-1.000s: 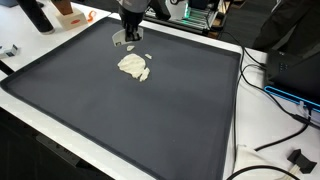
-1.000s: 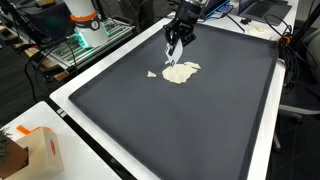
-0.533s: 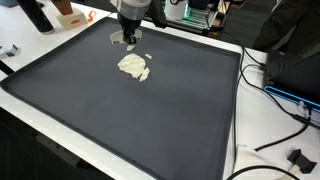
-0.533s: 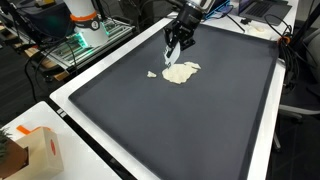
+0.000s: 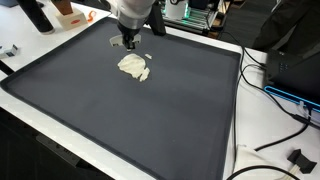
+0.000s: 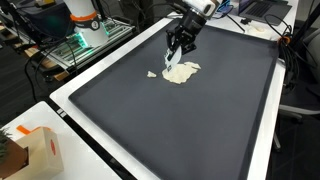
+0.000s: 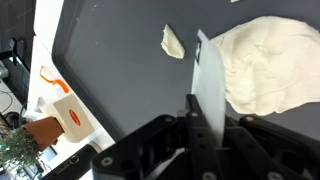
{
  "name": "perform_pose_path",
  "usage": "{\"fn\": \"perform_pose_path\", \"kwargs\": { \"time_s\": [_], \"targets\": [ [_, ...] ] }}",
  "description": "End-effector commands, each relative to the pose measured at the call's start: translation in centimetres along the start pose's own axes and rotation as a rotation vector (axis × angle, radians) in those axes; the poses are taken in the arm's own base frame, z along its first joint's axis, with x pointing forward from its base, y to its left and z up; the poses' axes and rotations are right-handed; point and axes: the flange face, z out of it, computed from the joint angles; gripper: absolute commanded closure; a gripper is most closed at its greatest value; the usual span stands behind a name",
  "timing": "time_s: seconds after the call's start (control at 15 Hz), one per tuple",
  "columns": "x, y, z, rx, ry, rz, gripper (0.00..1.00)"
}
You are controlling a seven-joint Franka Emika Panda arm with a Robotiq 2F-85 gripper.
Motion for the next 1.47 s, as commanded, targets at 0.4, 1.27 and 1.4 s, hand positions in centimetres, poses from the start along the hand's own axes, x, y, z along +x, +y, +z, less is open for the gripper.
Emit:
{"fn": "perform_pose_path", "kwargs": {
  "time_s": [0.4,1.27,1.4],
  "targets": [
    [-1.8,-2.5,0.1,-0.147,0.046,-0.059,0.99],
    [-4.0,-4.7,-0.1,-0.247,0.128,-0.151,0.99],
    [-4.2,-5.0,-0.2,-0.254,0.162,-0.173,0.99]
  ]
}}
